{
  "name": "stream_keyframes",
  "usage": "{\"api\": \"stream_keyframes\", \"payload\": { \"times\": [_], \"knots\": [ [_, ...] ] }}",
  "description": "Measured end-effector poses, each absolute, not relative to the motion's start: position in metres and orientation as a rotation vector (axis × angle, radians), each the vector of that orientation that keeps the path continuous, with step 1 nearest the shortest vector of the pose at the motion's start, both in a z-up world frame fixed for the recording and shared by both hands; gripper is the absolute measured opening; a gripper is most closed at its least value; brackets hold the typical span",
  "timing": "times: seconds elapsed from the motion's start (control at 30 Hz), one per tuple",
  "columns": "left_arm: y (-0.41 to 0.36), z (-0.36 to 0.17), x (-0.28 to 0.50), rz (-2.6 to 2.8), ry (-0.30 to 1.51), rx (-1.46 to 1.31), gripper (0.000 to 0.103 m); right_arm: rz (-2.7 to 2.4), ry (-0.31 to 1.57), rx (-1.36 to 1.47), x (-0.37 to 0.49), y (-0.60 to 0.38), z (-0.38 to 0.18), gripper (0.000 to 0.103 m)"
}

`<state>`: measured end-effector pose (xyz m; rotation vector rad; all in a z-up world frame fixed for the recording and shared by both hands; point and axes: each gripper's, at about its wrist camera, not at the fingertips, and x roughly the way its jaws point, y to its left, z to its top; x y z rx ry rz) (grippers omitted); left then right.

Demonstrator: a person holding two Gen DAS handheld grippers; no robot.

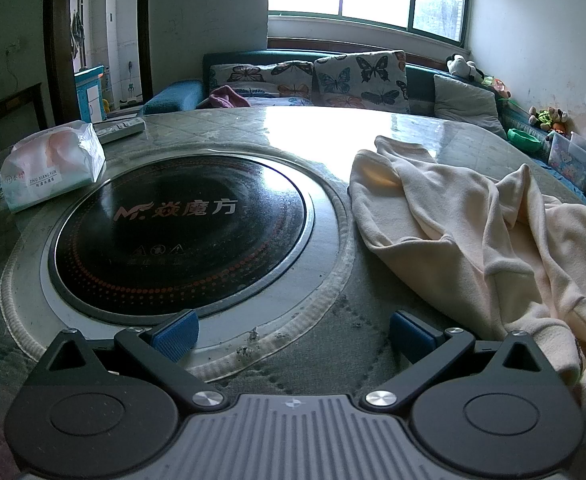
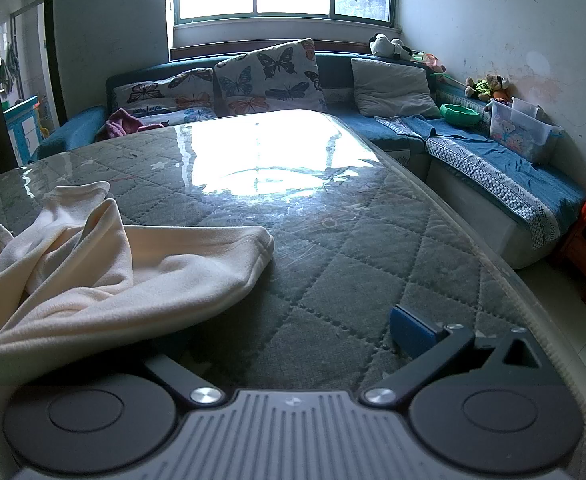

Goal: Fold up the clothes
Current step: 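Move both grippers toward the crumpled cream sweatshirt on the table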

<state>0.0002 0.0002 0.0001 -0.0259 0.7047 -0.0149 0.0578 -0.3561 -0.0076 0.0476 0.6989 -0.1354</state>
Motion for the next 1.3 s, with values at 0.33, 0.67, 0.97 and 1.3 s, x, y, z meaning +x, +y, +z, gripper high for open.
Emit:
{"api": "stream_keyframes", "payload": {
  "times": [0.33, 0.67, 0.97, 1.3],
  "knots": [
    [0.001, 0.0, 0.001, -0.017, 0.708, -0.026, 0.103, -0.108, 0.708, 0.046, 0.049, -0.364, 0.002, 0.103],
    [-0.002, 0.004, 0.001, 0.0, 0.725, -0.025, 0.103, -0.111, 0.707, 0.005, 0.011, -0.375, 0.018, 0.103],
    [-0.007, 0.01, -0.004, 0.008, 0.725, -0.009, 0.103, -0.052, 0.667, 0.009, -0.02, -0.37, 0.035, 0.103],
    [-0.015, 0.019, -0.014, -0.018, 0.709, 0.009, 0.103, 0.044, 0.647, -0.01, -0.039, -0.348, 0.046, 0.103]
  ]
}}
